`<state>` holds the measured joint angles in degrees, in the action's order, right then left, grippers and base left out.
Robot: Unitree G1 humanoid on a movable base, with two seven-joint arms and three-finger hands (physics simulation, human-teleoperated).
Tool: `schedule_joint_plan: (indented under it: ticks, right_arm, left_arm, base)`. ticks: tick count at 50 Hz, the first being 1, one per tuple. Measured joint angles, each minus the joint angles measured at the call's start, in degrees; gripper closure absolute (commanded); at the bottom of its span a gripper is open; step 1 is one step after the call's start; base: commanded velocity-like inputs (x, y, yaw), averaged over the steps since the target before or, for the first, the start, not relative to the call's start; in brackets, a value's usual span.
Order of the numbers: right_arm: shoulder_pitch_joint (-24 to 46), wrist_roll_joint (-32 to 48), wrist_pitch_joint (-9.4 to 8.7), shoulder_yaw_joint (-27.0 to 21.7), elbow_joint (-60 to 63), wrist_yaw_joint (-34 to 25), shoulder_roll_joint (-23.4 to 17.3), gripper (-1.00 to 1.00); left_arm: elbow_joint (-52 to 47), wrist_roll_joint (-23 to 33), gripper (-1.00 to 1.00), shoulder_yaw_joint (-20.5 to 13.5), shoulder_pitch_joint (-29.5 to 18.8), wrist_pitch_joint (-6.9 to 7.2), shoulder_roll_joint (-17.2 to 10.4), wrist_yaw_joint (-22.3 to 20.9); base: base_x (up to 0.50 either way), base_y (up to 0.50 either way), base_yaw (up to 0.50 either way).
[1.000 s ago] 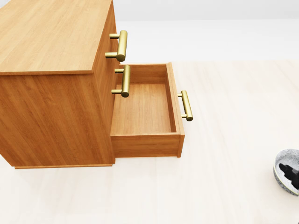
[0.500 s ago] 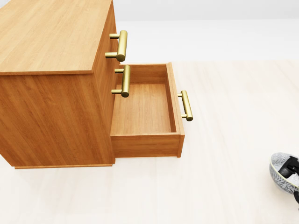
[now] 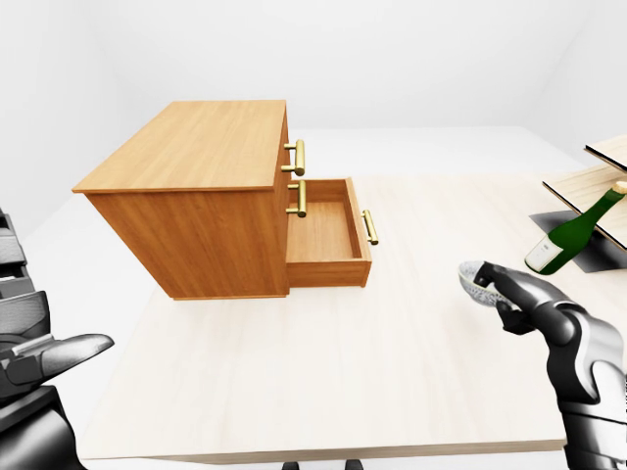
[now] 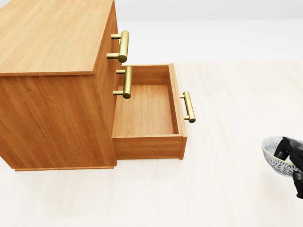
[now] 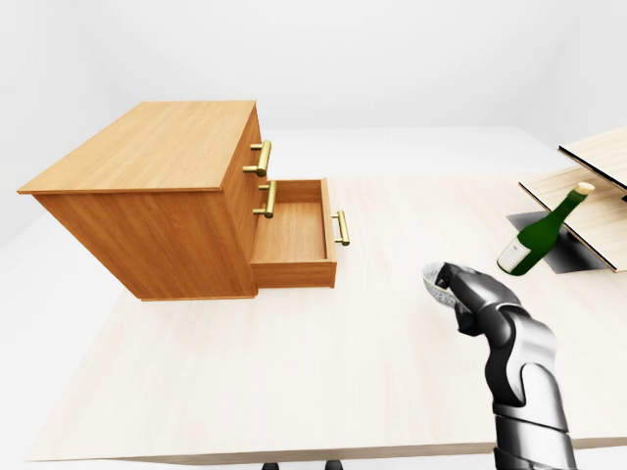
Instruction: Put the bowl on top of the cabinet.
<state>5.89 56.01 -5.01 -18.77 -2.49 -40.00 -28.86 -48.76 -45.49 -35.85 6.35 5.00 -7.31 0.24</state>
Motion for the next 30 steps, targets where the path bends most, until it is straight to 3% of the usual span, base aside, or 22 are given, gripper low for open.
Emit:
schedule_joint_plan:
  ticks: [15, 30]
  right_arm:
    - [6.30, 22.30, 0.00, 2.25, 24.02, 0.00, 8.80, 1.00]
    - [15.45, 36.32, 0.00, 13.50, 37.98, 0.00, 23.50, 1.00]
  left_arm:
    - [-0.31, -0.13, -1.00, -0.14, 0.16, 0.00, 0.11, -0.05]
    - [-0.36, 0.25, -1.00, 0.17, 0.25, 0.00, 0.33, -0.33]
  base:
    - [0.00, 0.00, 0.00]
    - [0.00, 0.00, 0.00]
